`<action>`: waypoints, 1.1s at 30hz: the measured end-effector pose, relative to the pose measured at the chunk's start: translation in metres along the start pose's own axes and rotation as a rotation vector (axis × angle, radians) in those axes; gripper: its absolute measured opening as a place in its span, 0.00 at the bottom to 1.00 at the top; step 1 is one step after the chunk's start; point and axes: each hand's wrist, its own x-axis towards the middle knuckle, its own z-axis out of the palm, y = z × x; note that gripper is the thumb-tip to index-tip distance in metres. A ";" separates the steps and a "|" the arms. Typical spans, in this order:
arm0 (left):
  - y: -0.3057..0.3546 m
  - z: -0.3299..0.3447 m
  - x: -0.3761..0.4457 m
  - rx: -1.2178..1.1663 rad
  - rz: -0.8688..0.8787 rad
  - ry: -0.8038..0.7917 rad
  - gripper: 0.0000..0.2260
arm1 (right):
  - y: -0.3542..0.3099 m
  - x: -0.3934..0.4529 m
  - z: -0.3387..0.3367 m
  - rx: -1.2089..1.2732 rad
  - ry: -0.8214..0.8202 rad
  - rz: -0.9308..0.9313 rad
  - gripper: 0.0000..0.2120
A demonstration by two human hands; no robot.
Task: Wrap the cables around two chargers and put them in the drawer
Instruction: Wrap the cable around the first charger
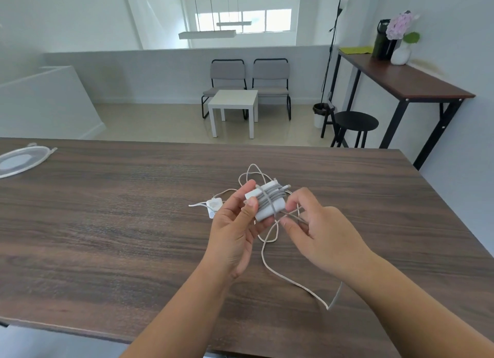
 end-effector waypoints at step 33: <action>-0.014 -0.007 -0.014 0.736 0.432 -0.078 0.15 | -0.025 0.002 -0.037 -0.560 -0.311 -0.198 0.12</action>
